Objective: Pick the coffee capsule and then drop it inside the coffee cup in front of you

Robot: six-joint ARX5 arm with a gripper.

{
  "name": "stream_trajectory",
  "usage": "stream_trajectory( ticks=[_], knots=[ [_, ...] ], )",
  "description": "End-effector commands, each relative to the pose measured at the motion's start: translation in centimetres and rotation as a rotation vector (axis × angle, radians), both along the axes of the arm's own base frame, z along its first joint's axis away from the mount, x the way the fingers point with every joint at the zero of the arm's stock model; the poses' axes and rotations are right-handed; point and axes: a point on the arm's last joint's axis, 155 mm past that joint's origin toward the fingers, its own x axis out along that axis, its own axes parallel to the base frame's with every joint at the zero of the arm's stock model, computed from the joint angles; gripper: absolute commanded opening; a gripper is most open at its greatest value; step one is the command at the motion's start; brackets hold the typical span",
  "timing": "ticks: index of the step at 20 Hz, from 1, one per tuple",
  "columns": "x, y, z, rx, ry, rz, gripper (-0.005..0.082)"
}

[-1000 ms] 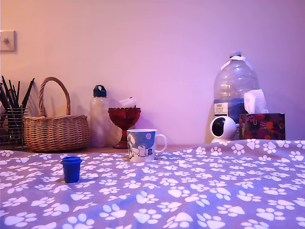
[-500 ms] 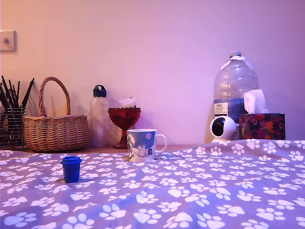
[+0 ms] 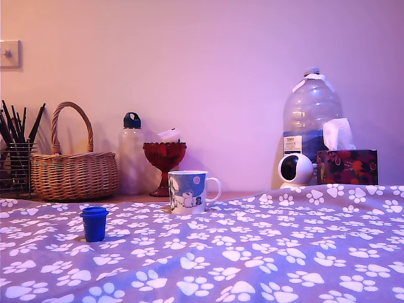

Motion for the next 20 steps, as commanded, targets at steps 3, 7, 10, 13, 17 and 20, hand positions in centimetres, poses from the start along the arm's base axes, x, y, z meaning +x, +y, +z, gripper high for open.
stream_trajectory(
  ticks=[3,7,10,13,17,20],
  knots=[
    [-0.7,-1.5,0.2,-0.004,0.000,-0.071,-0.0014],
    [-0.9,-2.7,-0.9,0.000,0.052,-0.120,-0.0013],
    [-1.0,-3.3,-1.8,0.005,0.090,-0.142,0.0003],
    [-1.0,-4.1,-2.3,0.009,0.116,-0.170,0.0257],
    [-0.5,-4.5,-2.9,0.047,0.123,-0.167,0.0505],
    [0.3,-3.8,-3.8,0.110,0.125,-0.119,0.0505]
  ],
)
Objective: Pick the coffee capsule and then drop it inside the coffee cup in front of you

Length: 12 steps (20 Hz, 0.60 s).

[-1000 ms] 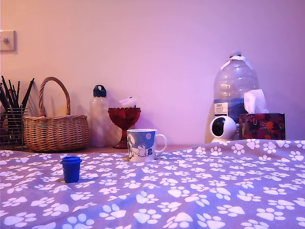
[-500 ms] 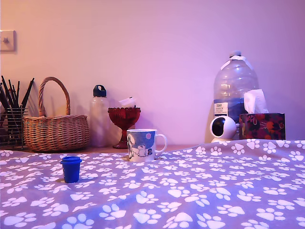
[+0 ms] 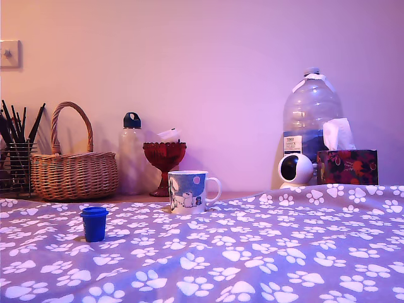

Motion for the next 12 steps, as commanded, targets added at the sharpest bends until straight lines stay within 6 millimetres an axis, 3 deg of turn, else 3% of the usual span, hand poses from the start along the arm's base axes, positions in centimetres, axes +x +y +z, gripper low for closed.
stream_trajectory(
  ticks=[1,12],
  knots=[
    [0.4,0.2,0.1,0.021,-0.017,0.013,0.0505],
    [2.4,-0.3,-0.7,0.055,-0.016,0.014,0.0572]
  ],
)
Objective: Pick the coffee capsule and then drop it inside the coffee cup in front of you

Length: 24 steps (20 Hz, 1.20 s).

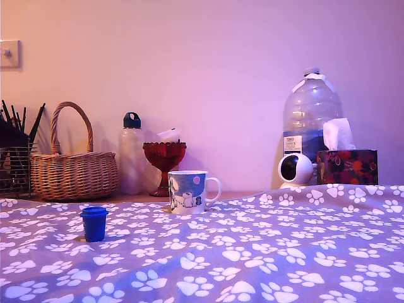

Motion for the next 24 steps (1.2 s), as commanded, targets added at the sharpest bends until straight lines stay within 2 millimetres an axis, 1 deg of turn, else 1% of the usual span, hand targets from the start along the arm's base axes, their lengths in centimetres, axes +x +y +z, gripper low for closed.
stream_trajectory(
  ticks=[1,10,18,24],
  knots=[
    [0.3,-0.3,-0.2,0.017,-0.008,-0.011,0.0572],
    [2.1,-0.8,-1.1,0.043,-0.026,-0.016,0.0571],
    [3.4,-1.3,-3.1,0.048,-0.002,-0.023,0.0572],
    [5.5,-2.2,-4.3,0.054,0.037,-0.043,0.0571]
  ],
)
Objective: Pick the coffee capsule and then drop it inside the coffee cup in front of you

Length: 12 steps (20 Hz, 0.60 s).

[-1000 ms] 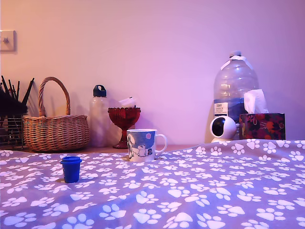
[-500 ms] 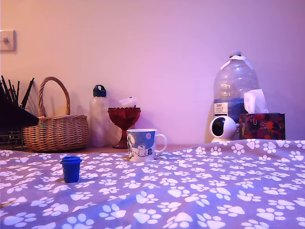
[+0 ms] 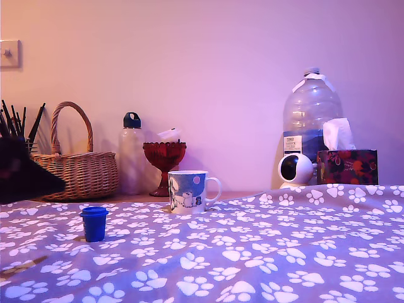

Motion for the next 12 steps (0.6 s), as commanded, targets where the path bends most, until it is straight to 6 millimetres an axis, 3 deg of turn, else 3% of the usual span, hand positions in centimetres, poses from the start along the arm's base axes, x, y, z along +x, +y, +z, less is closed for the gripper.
stream_trajectory(
  ticks=[1,12],
  knots=[
    [1.0,-0.6,0.0,0.001,0.000,-0.016,0.0571],
    [4.9,-2.7,-4.2,0.030,0.104,-0.045,0.0571]
  ],
)
